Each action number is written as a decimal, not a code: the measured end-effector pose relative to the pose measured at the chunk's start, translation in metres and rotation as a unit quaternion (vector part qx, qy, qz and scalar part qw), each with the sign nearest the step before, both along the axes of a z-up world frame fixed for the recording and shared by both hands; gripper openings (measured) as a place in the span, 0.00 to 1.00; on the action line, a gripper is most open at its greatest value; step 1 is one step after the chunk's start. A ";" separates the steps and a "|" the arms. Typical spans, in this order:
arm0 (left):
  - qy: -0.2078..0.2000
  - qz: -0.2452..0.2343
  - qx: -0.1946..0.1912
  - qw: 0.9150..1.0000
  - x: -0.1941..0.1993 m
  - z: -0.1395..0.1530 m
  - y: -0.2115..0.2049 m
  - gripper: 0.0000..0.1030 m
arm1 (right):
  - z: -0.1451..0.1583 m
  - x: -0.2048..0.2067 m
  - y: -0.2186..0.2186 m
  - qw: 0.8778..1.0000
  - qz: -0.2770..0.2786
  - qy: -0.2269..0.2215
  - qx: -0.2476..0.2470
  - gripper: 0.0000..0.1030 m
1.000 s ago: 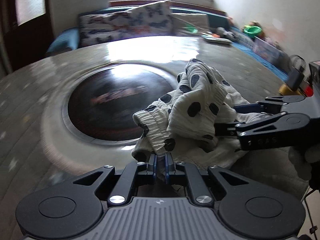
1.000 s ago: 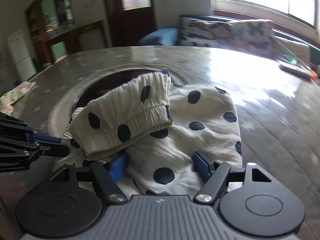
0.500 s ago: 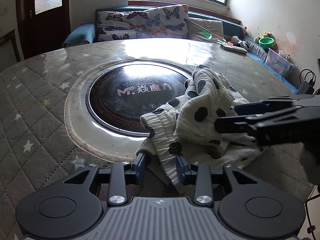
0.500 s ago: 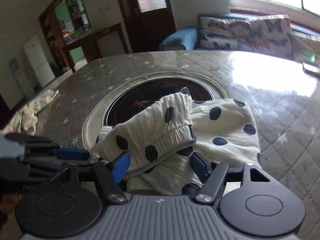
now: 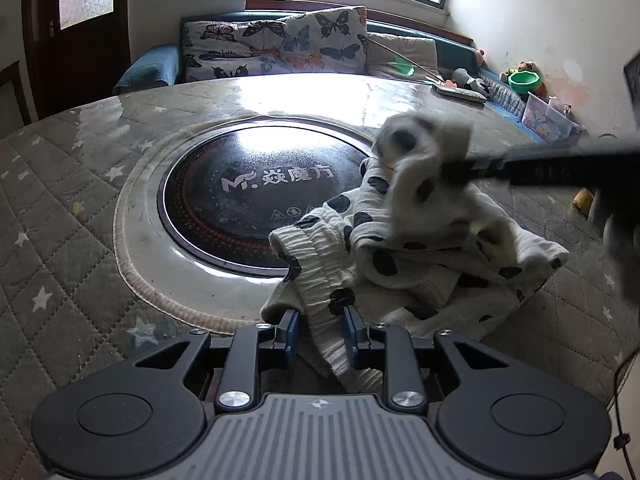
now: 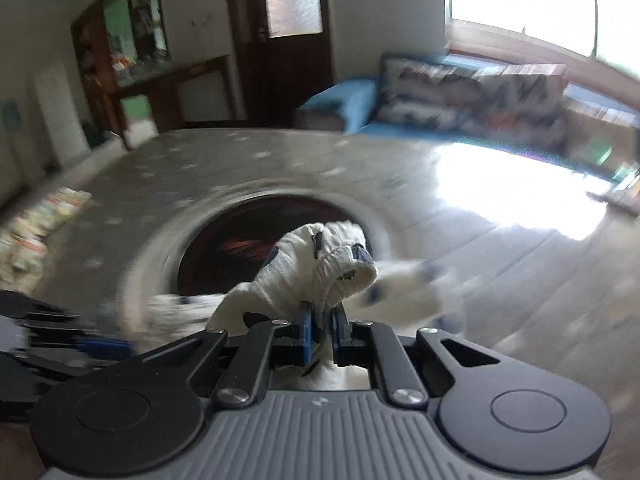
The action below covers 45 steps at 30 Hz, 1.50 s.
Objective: Fold clothes
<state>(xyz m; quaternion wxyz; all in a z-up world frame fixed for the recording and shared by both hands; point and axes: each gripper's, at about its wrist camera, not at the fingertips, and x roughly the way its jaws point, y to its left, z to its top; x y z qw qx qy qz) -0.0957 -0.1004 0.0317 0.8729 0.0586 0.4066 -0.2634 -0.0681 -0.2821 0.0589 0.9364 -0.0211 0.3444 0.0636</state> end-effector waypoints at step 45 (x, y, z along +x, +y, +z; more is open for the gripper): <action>0.004 0.008 -0.002 1.000 0.005 -0.002 0.006 0.32 | -0.023 -0.021 0.058 0.987 0.127 0.008 -0.096 0.10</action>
